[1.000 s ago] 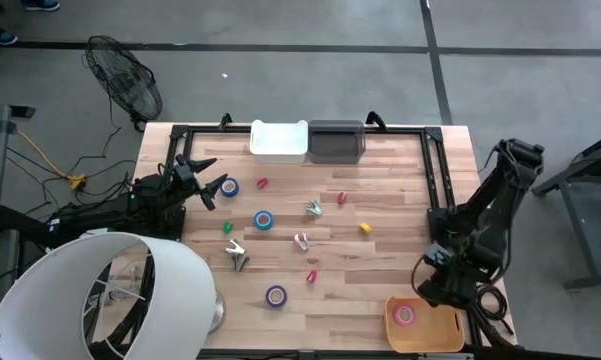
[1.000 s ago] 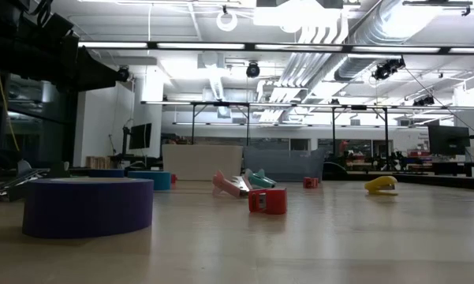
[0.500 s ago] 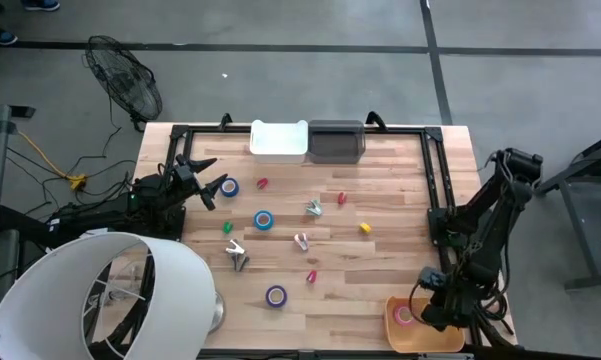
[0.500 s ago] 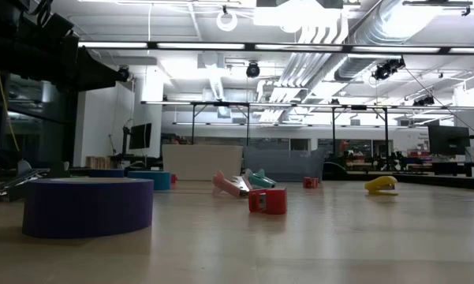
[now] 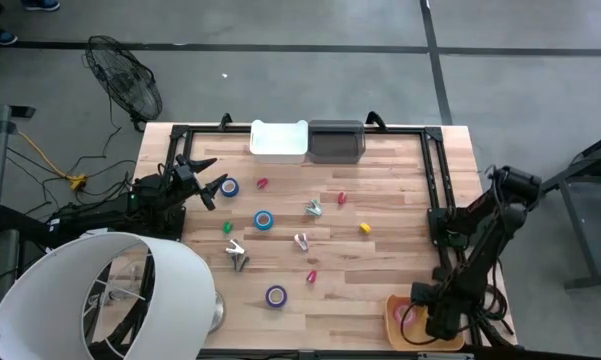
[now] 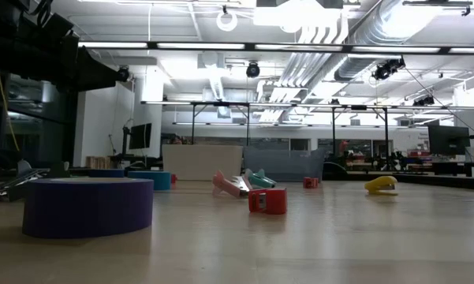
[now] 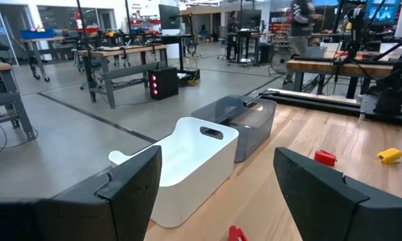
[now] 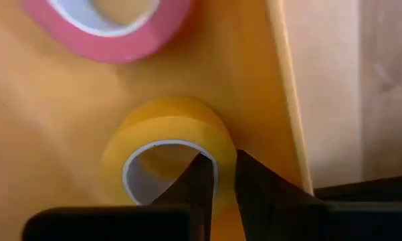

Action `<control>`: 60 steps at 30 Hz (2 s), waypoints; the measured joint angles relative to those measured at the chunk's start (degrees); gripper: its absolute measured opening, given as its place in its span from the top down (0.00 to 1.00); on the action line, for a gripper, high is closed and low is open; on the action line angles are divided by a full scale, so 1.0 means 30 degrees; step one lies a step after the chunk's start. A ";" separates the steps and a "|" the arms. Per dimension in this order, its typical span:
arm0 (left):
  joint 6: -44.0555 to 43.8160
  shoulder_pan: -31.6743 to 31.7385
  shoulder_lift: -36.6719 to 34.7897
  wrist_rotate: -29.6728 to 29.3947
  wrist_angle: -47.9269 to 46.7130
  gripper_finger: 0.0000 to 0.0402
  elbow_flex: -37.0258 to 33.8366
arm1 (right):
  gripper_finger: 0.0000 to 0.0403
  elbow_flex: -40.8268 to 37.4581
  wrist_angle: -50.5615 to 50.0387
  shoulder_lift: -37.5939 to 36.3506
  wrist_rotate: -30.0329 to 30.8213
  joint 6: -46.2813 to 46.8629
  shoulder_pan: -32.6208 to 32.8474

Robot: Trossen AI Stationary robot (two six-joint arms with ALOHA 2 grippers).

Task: Pick and place Stapler, Stapler remover, tape
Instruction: Put the yellow tape into the yellow bin, then put the yellow stapler into the black bin

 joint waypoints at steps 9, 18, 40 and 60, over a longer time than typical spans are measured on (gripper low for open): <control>0.0000 0.0000 -0.0003 0.0007 0.0000 0.29 0.0000 | 0.78 0.0000 -0.0225 0.0036 -0.0831 -0.0086 -0.0029; 0.0000 0.0002 -0.0005 0.0007 -0.0002 0.29 0.0002 | 0.65 0.0000 -0.0217 -0.0440 -0.2008 -0.0036 -0.0029; 0.0000 0.0004 0.0000 0.0007 -0.0001 0.29 -0.0003 | 0.55 0.0000 -0.2214 -0.6412 -0.1780 -0.2634 -0.2178; -0.0001 0.0004 -0.0001 0.0001 -0.0004 0.29 0.0004 | 0.55 0.0000 -0.6870 -0.8000 0.3734 -0.7985 -0.8242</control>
